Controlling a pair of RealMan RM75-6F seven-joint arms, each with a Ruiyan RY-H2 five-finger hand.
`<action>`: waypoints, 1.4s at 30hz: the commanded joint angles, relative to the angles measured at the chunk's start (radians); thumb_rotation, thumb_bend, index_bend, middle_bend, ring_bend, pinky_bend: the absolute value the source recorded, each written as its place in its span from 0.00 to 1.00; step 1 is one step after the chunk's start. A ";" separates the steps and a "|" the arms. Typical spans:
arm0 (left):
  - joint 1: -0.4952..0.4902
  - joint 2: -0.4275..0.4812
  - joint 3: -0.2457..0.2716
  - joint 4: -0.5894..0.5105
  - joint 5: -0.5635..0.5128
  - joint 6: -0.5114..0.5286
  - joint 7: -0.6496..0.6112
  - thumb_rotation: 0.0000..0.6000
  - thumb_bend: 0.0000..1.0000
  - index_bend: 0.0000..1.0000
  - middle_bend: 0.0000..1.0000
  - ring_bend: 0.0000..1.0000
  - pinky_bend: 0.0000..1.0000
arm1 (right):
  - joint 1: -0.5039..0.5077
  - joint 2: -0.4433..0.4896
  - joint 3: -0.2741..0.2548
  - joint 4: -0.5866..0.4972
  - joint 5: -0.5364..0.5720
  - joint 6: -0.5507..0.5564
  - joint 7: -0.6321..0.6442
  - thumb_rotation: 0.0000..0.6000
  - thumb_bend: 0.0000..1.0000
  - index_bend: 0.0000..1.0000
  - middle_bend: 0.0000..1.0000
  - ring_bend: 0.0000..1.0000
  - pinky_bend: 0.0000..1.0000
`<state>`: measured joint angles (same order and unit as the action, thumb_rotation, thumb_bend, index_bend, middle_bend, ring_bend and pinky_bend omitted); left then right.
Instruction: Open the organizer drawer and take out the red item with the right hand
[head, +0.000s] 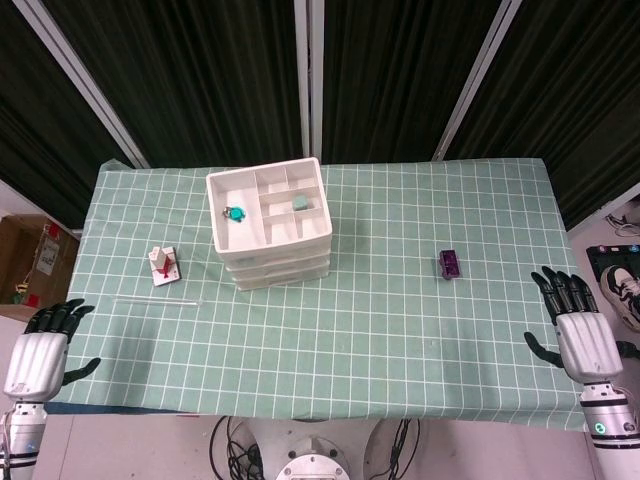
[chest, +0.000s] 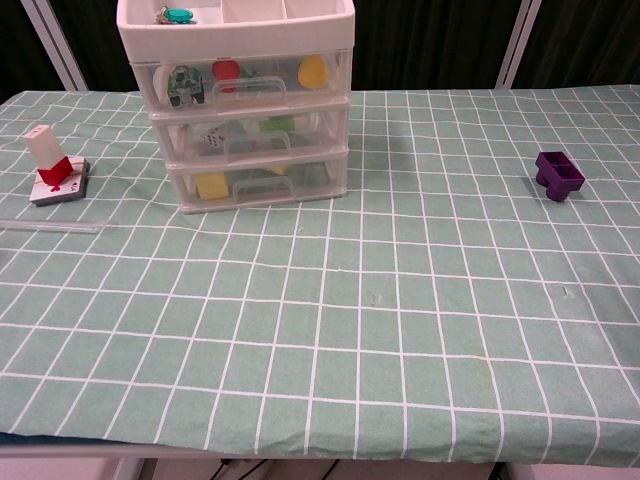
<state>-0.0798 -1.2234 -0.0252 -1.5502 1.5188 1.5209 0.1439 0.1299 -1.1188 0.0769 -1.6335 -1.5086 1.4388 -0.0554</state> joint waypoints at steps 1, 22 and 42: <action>-0.002 0.001 -0.001 -0.001 -0.005 -0.007 0.002 1.00 0.00 0.23 0.17 0.17 0.21 | 0.004 -0.005 0.003 -0.001 0.005 -0.005 -0.004 1.00 0.18 0.00 0.02 0.00 0.00; 0.012 0.006 0.010 -0.013 0.019 0.016 0.043 1.00 0.00 0.22 0.16 0.17 0.21 | 0.152 -0.089 -0.023 -0.078 -0.094 -0.198 0.237 1.00 0.20 0.00 0.18 0.02 0.12; -0.001 0.007 0.029 -0.017 0.043 -0.025 0.026 1.00 0.00 0.27 0.17 0.17 0.21 | 0.593 -0.423 0.243 -0.033 0.273 -0.790 0.936 1.00 0.43 0.05 0.59 0.54 0.80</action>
<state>-0.0795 -1.2163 0.0046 -1.5665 1.5622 1.4970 0.1699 0.6776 -1.4959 0.2804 -1.7023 -1.2697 0.6996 0.8354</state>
